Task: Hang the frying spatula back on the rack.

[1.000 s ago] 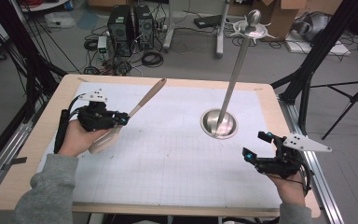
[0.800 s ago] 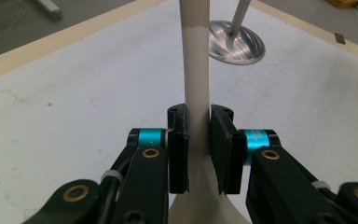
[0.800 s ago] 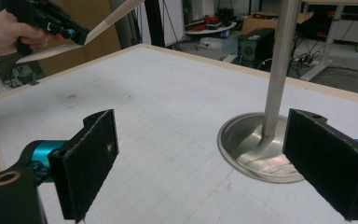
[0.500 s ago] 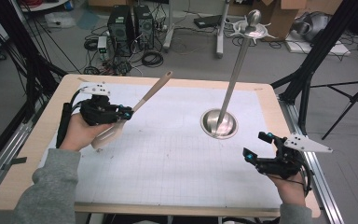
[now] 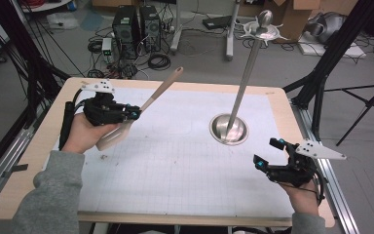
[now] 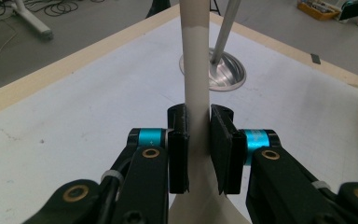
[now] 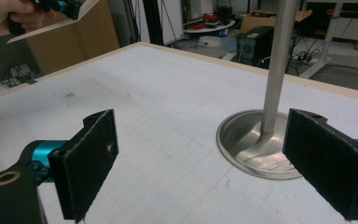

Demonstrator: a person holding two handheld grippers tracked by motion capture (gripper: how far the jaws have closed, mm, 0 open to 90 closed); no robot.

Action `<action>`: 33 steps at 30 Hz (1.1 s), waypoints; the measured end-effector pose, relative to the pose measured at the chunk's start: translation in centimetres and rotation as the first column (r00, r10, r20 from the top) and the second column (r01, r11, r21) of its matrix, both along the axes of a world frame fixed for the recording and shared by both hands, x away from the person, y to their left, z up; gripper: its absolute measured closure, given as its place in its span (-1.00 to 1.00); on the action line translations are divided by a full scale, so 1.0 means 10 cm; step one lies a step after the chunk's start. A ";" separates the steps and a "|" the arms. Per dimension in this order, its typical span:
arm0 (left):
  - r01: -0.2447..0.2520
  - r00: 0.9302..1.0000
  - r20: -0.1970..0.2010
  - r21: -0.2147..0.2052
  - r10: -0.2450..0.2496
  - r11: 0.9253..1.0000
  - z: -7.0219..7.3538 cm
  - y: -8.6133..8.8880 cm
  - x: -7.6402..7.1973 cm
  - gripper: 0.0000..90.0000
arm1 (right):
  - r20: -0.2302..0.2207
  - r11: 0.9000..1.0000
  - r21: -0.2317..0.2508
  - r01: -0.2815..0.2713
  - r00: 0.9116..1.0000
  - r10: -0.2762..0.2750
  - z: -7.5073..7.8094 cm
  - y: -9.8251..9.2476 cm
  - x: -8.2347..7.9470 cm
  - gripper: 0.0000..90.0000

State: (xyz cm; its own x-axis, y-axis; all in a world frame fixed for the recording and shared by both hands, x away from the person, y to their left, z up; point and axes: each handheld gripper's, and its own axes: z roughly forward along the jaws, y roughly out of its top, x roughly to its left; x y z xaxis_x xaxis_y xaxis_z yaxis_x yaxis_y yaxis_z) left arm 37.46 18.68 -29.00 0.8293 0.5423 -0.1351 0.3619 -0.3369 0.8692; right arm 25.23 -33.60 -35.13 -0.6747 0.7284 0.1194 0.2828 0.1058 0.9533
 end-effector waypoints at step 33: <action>0.037 0.999 0.022 -0.040 -0.036 0.999 0.37 -0.29 0.01 0.71 | 0.010 1.000 -0.001 0.000 1.000 0.000 -0.01 -0.02 -0.01 -0.80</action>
